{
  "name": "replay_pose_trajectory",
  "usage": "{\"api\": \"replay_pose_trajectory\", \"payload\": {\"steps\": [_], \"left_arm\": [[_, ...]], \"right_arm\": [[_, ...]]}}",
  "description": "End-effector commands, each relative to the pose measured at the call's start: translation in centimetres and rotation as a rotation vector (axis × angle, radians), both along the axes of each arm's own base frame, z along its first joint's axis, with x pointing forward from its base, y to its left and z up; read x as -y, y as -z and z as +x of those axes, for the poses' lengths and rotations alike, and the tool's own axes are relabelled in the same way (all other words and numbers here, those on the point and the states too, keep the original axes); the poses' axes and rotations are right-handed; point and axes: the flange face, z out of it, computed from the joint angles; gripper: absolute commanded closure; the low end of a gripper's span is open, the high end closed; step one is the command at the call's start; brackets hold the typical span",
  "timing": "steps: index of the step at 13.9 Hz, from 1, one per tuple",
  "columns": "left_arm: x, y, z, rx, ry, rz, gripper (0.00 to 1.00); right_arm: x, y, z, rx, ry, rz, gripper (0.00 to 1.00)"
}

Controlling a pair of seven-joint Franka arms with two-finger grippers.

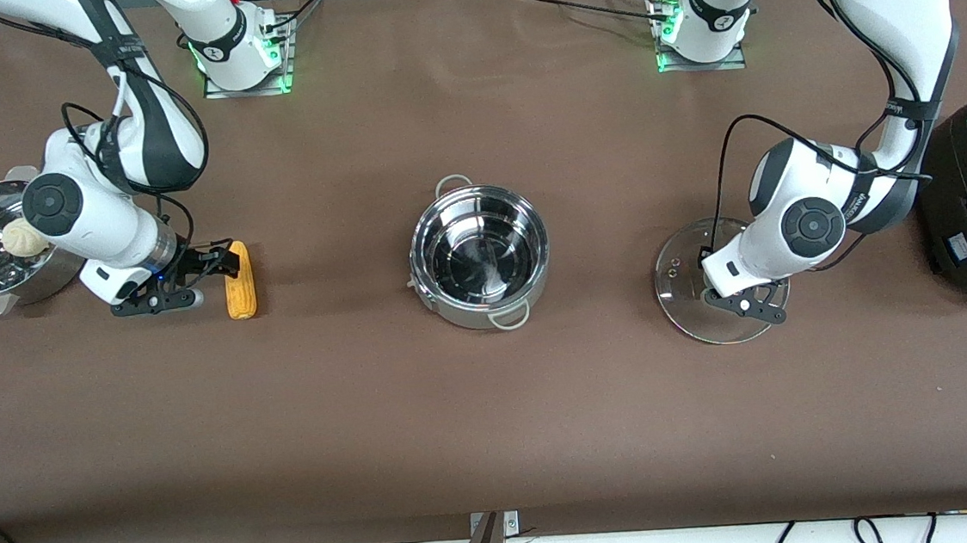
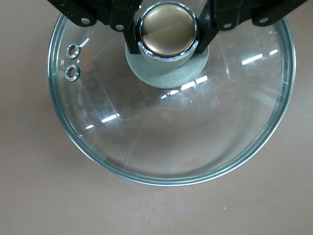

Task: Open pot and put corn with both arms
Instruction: 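Lower the lid onto the table while the right gripper grasps the corn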

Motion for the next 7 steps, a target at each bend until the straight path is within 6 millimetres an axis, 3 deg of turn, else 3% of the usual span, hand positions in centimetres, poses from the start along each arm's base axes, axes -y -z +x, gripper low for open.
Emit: {"api": "replay_pose_trajectory", "payload": {"steps": [1, 5, 7], "left_arm": [[-0.6, -0.4, -1.8, 0.03, 0.028, 0.009, 0.76], [-1.5, 1.8, -3.2, 0.026, 0.018, -0.008, 0.74], [-1.9, 2.2, -3.4, 0.02, 0.012, -0.01, 0.7]], "right_arm": [[1.9, 3.6, -0.4, 0.018, -0.02, 0.016, 0.0], [2.8, 7.2, -0.4, 0.007, 0.049, 0.053, 0.0], [2.6, 7.8, -0.4, 0.005, 0.051, 0.057, 0.0]]}}
